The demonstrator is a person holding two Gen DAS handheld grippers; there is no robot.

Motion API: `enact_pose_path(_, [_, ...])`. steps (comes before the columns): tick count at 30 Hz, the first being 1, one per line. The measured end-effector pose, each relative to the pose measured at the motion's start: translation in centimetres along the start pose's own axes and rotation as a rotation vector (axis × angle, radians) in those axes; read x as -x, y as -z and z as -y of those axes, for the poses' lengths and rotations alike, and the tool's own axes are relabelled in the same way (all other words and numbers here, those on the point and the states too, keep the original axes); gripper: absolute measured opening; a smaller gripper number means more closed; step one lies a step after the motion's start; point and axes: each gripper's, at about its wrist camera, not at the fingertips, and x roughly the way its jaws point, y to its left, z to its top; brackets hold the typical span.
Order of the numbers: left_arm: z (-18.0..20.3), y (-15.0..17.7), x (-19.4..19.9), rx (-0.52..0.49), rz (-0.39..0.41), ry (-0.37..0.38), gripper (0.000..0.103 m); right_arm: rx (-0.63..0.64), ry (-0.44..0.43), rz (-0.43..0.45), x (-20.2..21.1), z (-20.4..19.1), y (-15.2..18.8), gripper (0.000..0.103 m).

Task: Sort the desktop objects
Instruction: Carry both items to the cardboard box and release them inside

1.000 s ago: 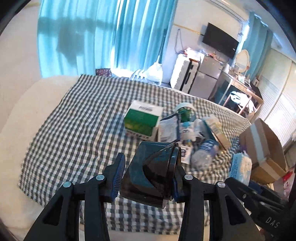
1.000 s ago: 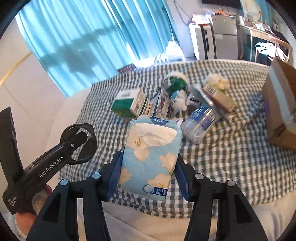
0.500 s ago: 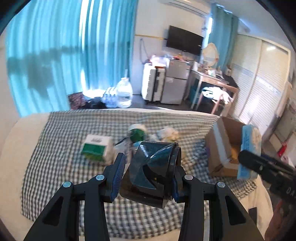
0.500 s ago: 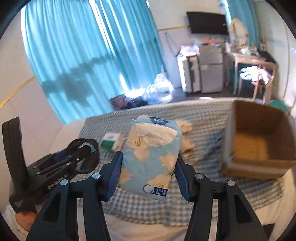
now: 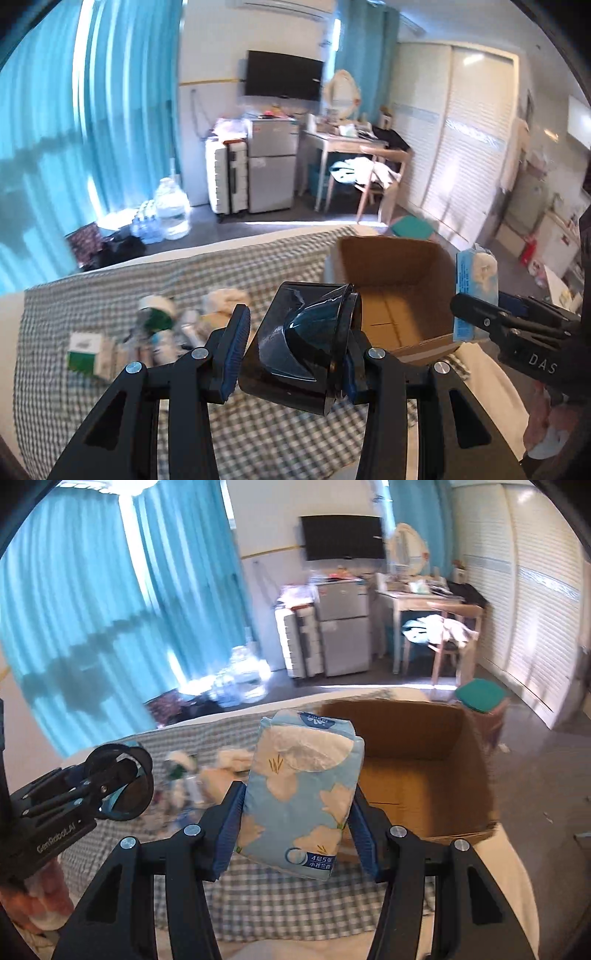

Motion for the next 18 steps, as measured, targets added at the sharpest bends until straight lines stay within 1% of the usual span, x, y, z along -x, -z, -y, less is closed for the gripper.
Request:
enact_pose_path(4, [4.2, -0.8, -3.3, -0.041, -0.021, 0.070, 0.044, -0.057, 0.041, -0.022, -1.7, 4.4, -0.7, 0.054])
enact_pose_path(6, [5.8, -1.1, -5.2, -0.056, -0.033, 0.095, 0.040, -0.082, 0.051, -0.037, -2.7, 6.3, -0.9, 0.054])
enact_pose_path(7, [6.6, -1.1, -6.2, -0.072, -0.038, 0.101, 0.038, -0.093, 0.056, -0.045, -3.1, 7.2, -0.9, 0.054])
enact_pose_path(9, [8.4, -1.4, -8.3, -0.107, -0.051, 0.101, 0.037, -0.115, 0.069, -0.065, -4.4, 9.1, -0.9, 0.054])
enact_pose_path(10, [8.7, -1.4, -9.2, -0.110, -0.057, 0.107, 0.037, -0.125, 0.075, -0.075, -5.0, 9.8, -0.8, 0.054])
enact_pose_path(11, [9.2, -1.4, -10.1, -0.113, -0.068, 0.118, 0.037, -0.136, 0.082, -0.086, -5.8, 10.6, -0.6, 0.054])
enact_pose_path(13, [9.6, -1.4, -12.4, -0.099, -0.104, 0.107, 0.034, -0.158, 0.094, -0.109, -6.8, 12.0, -0.1, 0.054])
enact_pose_path(15, [9.9, -1.2, -13.8, -0.083, -0.141, 0.102, 0.034, -0.176, 0.099, -0.130, -7.6, 12.8, 0.5, 0.054])
enact_pose_path(16, [9.7, -1.0, -14.0, -0.070, -0.143, 0.102, 0.036, -0.182, 0.102, -0.134, -7.9, 13.0, 0.7, 0.056])
enact_pose_path(18, [9.1, -0.7, -13.7, -0.050, -0.151, 0.129, 0.056, -0.194, 0.093, -0.143, -8.1, 13.3, 1.4, 0.058])
